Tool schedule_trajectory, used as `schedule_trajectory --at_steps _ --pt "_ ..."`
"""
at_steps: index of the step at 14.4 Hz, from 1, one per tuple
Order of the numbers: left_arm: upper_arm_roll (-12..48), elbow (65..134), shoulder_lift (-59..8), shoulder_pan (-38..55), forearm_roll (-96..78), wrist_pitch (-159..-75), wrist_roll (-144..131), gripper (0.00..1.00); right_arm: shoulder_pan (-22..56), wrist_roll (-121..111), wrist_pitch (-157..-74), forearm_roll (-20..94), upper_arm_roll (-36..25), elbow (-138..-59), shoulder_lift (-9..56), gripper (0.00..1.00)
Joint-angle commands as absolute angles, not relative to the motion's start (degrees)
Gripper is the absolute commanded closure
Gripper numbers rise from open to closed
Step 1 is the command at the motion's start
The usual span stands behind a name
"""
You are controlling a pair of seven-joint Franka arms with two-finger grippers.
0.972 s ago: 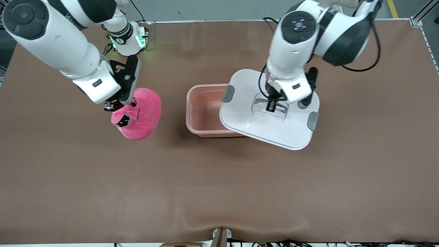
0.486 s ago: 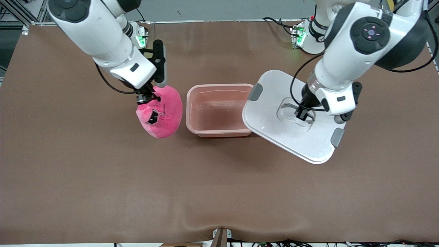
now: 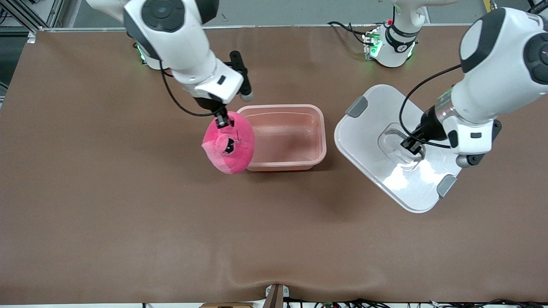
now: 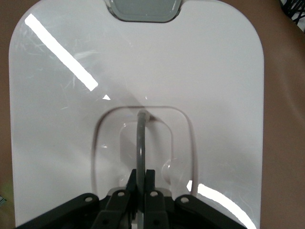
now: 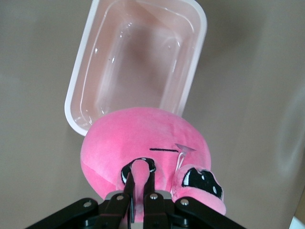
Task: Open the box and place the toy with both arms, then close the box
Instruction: 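Lower the pink toy into the open box and open the right gripper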
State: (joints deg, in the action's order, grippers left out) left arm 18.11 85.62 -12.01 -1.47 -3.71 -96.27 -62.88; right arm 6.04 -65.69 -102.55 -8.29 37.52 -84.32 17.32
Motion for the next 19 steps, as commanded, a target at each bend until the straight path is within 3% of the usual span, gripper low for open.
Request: schedule_trajectory --at_steps 1,9,18,19 --pt "18.37 86.13 -10.99 -2.72 -5.89 -94.31 -58.9 1.0 5.97 -66.44 -103.09 -10.55 39.11 -84.29 17.49 1.0" --pt "18.19 86.13 -10.46 -7.29 -7.03 -86.85 -44.04 1.0 8.0 -68.91 -106.35 -13.53 41.66 -88.32 19.34 1.0" --pt "18.81 85.09 -10.46 -7.29 -6.77 -86.4 -43.24 1.0 7.91 -68.82 -106.35 -14.68 42.8 -90.53 19.34 1.0" --pt "18.81 84.82 -10.89 -7.03 -6.51 -86.48 -43.24 1.0 7.91 -68.64 -106.35 -14.76 42.8 -90.44 19.34 0.91"
